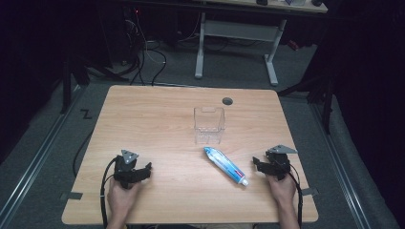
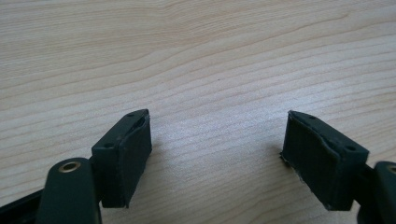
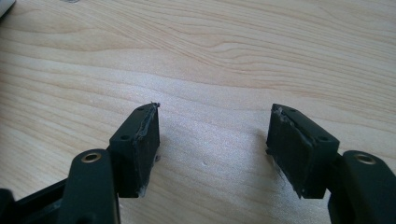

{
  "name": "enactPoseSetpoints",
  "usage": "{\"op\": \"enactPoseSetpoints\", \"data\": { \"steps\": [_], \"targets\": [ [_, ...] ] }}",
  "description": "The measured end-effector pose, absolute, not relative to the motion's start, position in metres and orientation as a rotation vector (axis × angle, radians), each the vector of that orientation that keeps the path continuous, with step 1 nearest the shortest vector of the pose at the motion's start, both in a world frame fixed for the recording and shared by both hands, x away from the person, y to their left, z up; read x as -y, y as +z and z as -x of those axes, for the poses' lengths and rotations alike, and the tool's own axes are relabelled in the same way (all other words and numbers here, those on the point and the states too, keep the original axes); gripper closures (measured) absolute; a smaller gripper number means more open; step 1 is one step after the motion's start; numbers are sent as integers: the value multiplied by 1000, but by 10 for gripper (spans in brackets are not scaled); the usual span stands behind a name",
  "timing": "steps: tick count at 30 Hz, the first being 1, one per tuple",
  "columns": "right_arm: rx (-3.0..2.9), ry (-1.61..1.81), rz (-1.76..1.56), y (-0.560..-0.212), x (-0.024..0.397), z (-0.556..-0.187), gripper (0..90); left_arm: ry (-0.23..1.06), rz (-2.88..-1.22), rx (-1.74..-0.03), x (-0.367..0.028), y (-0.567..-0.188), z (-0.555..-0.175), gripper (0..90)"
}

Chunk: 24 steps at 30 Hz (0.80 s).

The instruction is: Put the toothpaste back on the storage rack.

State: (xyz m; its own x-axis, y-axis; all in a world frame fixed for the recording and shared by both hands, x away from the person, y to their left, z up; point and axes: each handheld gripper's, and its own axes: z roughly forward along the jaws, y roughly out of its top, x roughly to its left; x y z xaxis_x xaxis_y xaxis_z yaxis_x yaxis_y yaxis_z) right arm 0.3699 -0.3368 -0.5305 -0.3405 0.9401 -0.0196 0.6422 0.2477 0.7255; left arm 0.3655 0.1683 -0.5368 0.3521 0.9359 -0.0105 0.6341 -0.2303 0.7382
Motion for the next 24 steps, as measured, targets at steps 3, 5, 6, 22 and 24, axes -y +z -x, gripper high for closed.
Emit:
{"op": "enactPoseSetpoints", "data": {
  "steps": [3, 5, 6, 22, 24],
  "targets": [
    [-2071, 874, -1439, -531, 337, -370, 347, 589, -1962, -1363, -168, -537, -366, 237],
    [-2069, 874, -1443, -531, 337, -370, 349, 587, -1963, -1361, -168, -537, -366, 236],
    [-2069, 874, -1444, -531, 337, -369, 350, 587, -1963, -1361, -168, -537, -366, 236],
    [-2084, 870, -1437, -531, 335, -369, 289, 588, -1963, -1362, -168, -537, -366, 232],
    [-2073, 871, -1449, -531, 334, -368, 315, 588, -1963, -1362, -168, -537, -366, 232]
  ]
}}
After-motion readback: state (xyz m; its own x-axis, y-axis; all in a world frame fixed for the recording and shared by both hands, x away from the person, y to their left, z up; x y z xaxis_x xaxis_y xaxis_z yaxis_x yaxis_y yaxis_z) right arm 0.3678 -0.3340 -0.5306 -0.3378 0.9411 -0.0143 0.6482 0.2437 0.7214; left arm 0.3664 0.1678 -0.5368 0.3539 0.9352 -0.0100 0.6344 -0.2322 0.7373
